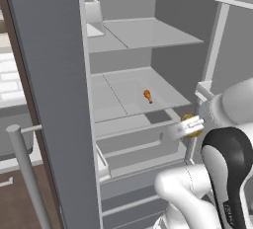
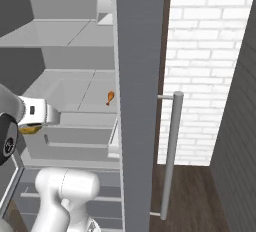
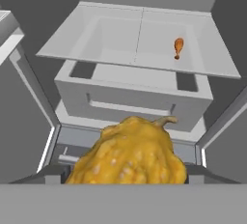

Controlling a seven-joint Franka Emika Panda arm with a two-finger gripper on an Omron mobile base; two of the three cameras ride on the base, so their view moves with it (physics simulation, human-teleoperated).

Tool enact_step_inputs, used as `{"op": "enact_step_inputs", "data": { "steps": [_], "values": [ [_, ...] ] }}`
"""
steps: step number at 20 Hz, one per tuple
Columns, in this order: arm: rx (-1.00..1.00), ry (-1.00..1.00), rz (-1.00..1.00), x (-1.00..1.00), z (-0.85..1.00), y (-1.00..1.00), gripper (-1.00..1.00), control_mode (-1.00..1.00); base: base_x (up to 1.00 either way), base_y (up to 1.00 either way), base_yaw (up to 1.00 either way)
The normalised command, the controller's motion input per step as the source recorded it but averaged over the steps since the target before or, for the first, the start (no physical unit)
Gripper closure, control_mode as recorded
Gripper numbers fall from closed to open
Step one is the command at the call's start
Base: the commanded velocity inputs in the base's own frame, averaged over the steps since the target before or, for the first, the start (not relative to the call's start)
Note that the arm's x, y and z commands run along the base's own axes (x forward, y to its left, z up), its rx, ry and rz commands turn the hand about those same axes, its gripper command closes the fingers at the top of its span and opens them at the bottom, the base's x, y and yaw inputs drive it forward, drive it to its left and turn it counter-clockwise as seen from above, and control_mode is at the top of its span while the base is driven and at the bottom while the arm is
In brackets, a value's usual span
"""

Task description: Place one squash and one chicken drumstick in each tupperware on the nearby counter, to pack two identical lunches.

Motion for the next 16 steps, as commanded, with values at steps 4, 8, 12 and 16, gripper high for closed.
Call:
{"op": "enact_step_inputs", "data": {
  "steps": [4, 8, 12, 16],
  "values": [
    [-0.01, 0.0, 0.0, -0.25, -0.03, 0.0, 1.0, 1.0, -0.65, -0.08, 0.0],
    [0.0, 0.0, 0.0, 0.0, 0.0, 0.0, 1.0, 1.0, -0.54, -0.56, 0.0],
    [0.0, 0.0, 0.0, 0.0, 0.0, 0.0, 1.0, 1.0, -0.72, -0.26, 0.0],
    [0.0, 0.0, 0.0, 0.0, 0.0, 0.0, 1.0, 1.0, -0.46, 0.08, 0.1]
  ]
}}
